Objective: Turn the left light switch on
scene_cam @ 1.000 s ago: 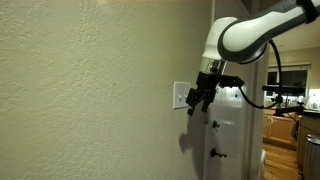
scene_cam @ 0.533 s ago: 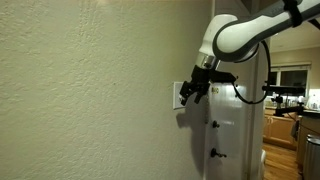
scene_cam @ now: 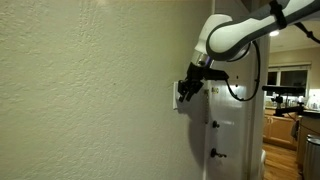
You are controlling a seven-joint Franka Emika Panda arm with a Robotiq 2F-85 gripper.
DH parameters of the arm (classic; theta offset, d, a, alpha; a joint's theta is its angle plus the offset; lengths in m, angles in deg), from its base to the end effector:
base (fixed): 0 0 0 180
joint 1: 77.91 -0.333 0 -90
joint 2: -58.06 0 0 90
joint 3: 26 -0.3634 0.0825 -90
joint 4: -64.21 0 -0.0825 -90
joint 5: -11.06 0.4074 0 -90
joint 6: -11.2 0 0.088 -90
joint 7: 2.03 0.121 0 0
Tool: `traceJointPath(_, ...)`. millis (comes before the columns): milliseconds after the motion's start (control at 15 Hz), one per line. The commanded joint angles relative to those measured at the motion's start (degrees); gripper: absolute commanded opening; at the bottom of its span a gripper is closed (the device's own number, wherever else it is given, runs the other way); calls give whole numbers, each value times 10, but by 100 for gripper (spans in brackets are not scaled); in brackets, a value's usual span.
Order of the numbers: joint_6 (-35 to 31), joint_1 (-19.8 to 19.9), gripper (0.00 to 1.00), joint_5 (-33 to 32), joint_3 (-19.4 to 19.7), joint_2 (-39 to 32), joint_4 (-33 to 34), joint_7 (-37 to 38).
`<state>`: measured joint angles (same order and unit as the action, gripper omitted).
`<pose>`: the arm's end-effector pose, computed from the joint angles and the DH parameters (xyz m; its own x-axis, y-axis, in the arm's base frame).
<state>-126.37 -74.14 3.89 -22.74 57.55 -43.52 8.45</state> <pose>0.6295 -0.0796 0.5842 0.8451 -0.1945 0.4979 -0.2404 -0.9702 0.0290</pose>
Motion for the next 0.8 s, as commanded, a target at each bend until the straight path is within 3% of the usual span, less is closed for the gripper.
traceJointPath(0,-12,0,40,-3,3,-18,26,11)
traceJointPath(67,-11,0,17,-3,3,-21,31,10)
traceJointPath(333,-9,0,6,2,4,-26,43,6)
traceJointPath(733,26,-3,7,24,2,0,23,-13)
